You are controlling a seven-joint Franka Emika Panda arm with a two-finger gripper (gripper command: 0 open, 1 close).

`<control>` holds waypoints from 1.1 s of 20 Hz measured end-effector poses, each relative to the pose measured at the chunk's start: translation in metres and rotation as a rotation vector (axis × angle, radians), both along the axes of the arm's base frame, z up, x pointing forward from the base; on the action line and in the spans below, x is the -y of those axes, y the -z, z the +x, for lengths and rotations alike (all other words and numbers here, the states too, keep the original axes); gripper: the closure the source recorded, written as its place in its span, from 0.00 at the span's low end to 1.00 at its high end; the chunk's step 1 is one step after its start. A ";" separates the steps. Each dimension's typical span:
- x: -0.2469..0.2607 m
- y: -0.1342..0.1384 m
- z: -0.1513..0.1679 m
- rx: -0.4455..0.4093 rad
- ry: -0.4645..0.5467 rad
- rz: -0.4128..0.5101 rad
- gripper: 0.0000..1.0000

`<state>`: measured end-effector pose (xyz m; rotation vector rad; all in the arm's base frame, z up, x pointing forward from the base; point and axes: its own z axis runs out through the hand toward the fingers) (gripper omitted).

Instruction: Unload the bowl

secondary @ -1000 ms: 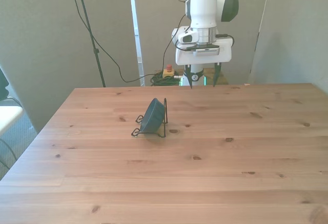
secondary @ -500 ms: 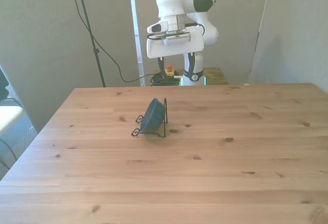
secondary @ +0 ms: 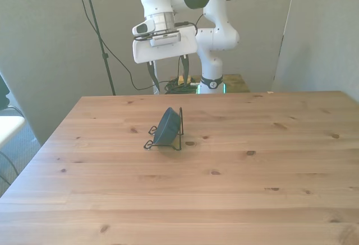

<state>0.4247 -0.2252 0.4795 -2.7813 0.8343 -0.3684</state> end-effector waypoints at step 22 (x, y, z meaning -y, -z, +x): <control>0.036 0.059 0.049 0.038 -0.306 0.171 1.00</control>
